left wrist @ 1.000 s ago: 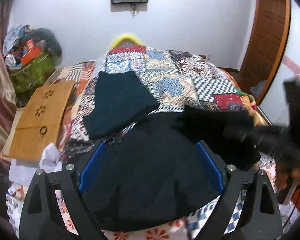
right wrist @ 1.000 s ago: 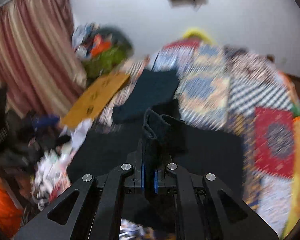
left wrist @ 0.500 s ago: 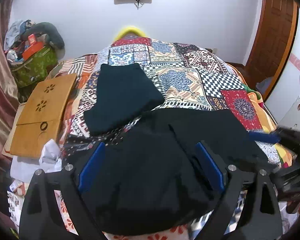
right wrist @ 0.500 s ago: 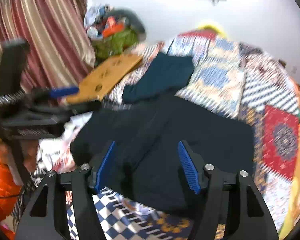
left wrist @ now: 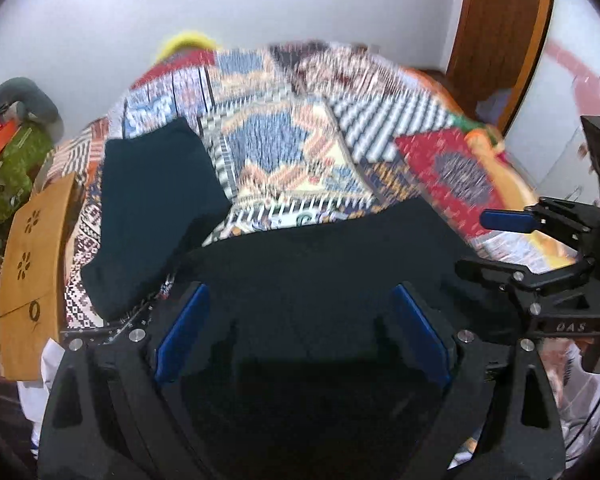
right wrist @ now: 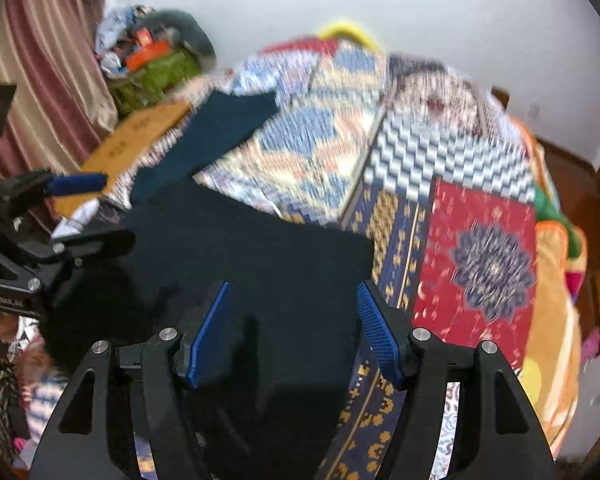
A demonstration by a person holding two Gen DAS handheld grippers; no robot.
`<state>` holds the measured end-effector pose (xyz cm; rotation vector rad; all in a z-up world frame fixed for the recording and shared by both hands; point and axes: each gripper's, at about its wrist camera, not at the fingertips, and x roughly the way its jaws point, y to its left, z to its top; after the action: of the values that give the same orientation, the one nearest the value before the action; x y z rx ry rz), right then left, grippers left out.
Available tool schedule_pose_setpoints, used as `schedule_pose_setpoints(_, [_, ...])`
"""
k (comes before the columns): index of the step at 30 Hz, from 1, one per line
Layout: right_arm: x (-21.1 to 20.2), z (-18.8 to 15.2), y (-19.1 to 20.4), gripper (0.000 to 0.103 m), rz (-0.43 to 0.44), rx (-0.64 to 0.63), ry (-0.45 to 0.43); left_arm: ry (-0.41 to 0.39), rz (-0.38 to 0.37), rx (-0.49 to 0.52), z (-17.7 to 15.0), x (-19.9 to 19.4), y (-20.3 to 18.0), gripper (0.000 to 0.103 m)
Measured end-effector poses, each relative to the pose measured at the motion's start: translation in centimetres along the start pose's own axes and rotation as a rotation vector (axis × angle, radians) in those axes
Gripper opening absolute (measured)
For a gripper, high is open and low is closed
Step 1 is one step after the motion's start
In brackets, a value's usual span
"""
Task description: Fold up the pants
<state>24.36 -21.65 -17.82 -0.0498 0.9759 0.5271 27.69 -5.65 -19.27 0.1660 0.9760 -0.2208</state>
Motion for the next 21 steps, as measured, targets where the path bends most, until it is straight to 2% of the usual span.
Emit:
schedule_pose_setpoints(4, [3.4, -0.9, -0.9, 0.063, 0.009, 0.012, 0.079, 0.066, 0.066, 0.037, -0.6, 3.0, -0.1, 0.093])
schedule_pose_setpoints(6, [3.3, -1.3, -1.2, 0.068, 0.019, 0.026, 0.049, 0.074, 0.100, 0.063, -1.6, 3.9, -0.2, 0.094])
schedule_pose_setpoints(12, [2.4, -2.7, -2.1, 0.069, 0.048, 0.061, 0.054, 0.044, 0.099, 0.045, -3.1, 2.7, 0.7, 0.094])
schedule_pose_setpoints(17, [0.9, -4.2, -2.1, 0.069, 0.004, 0.055, 0.048, 0.022, 0.099, 0.015, -4.7, 1.3, 0.8, 0.094])
schedule_pose_setpoints(21, [-0.1, -4.6, -1.9, 0.069, -0.032, 0.049, 0.060, 0.019, 0.088, -0.020, -6.3, 0.2, 1.1, 0.099])
